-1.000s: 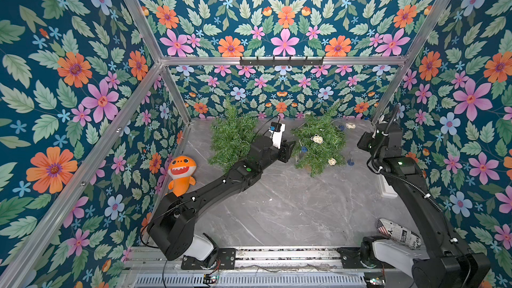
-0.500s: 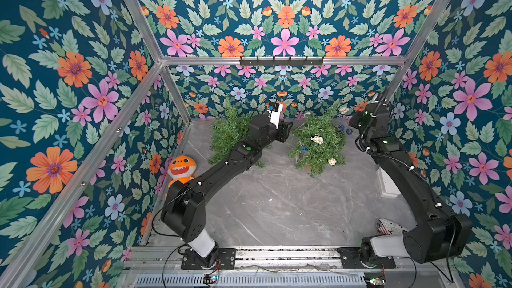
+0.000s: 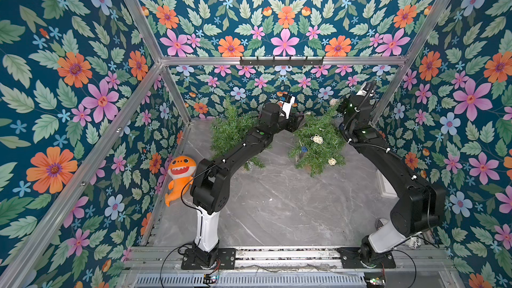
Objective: Wrap string light around the christmas tree
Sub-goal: Wrap the light string around the Christmas tree.
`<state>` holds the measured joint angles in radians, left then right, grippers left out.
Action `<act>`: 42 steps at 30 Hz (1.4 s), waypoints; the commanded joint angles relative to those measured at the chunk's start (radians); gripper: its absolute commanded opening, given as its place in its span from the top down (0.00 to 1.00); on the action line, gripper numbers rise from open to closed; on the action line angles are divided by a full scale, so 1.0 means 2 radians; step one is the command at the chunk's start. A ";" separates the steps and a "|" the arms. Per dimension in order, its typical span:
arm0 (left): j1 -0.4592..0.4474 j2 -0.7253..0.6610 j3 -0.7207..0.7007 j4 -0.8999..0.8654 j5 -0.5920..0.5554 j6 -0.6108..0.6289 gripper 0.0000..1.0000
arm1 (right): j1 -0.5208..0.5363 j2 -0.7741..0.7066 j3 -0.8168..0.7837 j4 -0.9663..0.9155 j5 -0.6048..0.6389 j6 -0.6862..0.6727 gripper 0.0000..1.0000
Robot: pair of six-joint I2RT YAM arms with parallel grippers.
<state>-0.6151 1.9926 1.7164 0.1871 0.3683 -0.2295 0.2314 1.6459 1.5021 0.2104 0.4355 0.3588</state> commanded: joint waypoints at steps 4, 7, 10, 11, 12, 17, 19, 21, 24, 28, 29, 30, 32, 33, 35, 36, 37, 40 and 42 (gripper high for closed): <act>0.012 -0.006 0.007 0.014 0.045 0.026 0.48 | -0.005 0.060 0.074 0.060 -0.251 0.026 1.00; 0.031 -0.011 0.006 0.008 0.087 0.052 0.45 | -0.008 0.082 0.109 0.063 -0.349 0.043 1.00; 0.054 -0.012 0.011 0.013 0.122 0.051 0.44 | -0.011 0.105 0.138 0.066 -0.408 0.072 1.00; 0.059 -0.012 0.011 0.016 0.131 0.049 0.43 | -0.011 0.113 0.146 0.071 -0.429 0.079 1.00; 0.063 -0.011 0.012 0.020 0.136 0.049 0.43 | -0.011 0.118 0.153 0.075 -0.445 0.085 1.00; 0.063 -0.012 0.002 0.035 0.142 0.083 0.35 | -0.012 0.128 0.154 0.099 -0.483 0.110 1.00; 0.063 -0.013 -0.007 0.049 0.125 0.091 0.31 | -0.012 0.125 0.153 0.096 -0.488 0.109 1.00; 0.063 -0.010 -0.008 0.059 0.114 0.094 0.30 | -0.012 0.122 0.149 0.096 -0.495 0.109 1.00; 0.059 0.000 -0.008 0.084 0.119 0.093 0.31 | -0.012 0.114 0.142 0.096 -0.509 0.107 1.00; 0.050 0.002 -0.020 0.134 0.155 0.081 0.32 | -0.012 0.098 0.122 0.103 -0.524 0.100 1.00; 0.048 0.002 -0.024 0.147 0.159 0.073 0.32 | -0.012 0.095 0.119 0.103 -0.527 0.099 1.00; 0.047 0.003 -0.022 0.157 0.163 0.065 0.32 | -0.012 0.092 0.117 0.103 -0.530 0.098 1.00; 0.045 0.009 -0.012 0.159 0.164 0.055 0.33 | -0.012 0.091 0.114 0.102 -0.536 0.100 1.00; 0.044 0.013 -0.004 0.157 0.158 0.054 0.33 | -0.011 0.089 0.113 0.103 -0.538 0.102 1.00; 0.044 0.023 0.008 0.153 0.148 0.053 0.35 | -0.012 0.089 0.110 0.107 -0.542 0.106 1.00; 0.043 0.029 0.015 0.152 0.145 0.054 0.37 | -0.012 0.088 0.109 0.110 -0.544 0.109 1.00; 0.042 0.036 0.023 0.149 0.142 0.054 0.38 | -0.011 0.088 0.107 0.115 -0.545 0.112 1.00; 0.041 0.059 0.054 0.129 0.144 0.052 0.44 | -0.012 0.087 0.102 0.117 -0.551 0.117 1.00; 0.038 0.069 0.068 0.123 0.148 0.051 0.47 | -0.012 0.085 0.099 0.118 -0.552 0.117 1.00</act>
<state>-0.5339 2.1162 1.8221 0.4435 0.6529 -0.1246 0.2070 1.8256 1.7042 0.3939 -0.6479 0.5755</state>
